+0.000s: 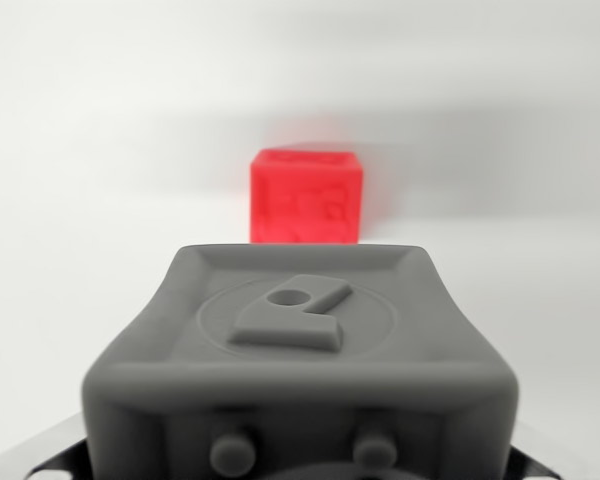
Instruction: Destack cube
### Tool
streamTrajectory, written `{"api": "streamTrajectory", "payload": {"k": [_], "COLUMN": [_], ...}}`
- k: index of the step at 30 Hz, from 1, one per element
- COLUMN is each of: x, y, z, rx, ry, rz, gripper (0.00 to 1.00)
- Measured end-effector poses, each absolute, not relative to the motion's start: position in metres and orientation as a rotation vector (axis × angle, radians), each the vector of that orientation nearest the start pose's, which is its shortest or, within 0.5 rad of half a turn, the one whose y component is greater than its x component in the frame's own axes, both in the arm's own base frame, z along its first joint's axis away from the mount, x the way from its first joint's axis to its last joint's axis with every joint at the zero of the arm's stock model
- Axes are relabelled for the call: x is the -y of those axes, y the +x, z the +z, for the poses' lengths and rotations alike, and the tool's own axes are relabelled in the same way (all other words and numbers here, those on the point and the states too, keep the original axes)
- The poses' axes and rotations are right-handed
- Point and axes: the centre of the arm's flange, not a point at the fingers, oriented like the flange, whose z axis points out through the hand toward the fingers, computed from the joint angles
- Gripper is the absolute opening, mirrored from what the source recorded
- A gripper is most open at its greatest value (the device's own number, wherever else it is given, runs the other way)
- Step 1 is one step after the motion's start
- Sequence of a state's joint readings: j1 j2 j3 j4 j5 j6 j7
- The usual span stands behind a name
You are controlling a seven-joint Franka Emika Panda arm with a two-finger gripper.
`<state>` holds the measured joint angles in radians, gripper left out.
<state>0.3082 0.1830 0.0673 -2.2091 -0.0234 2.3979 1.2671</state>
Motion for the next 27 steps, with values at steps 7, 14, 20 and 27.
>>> {"api": "streamTrajectory", "payload": {"k": [7, 14, 20, 27], "x": [-0.187, -0.175, -0.165, -0.152], "y": [0.515, 0.517, 0.520, 0.523], "z": [0.293, 0.291, 0.290, 0.288], "rx": [-1.342, -1.346, -1.350, -1.354], "ry": [-2.845, -2.844, -2.841, -2.840], "rz": [-0.002, -0.001, -0.001, -0.001], "gripper": [0.00, 0.00, 0.00, 0.00]}}
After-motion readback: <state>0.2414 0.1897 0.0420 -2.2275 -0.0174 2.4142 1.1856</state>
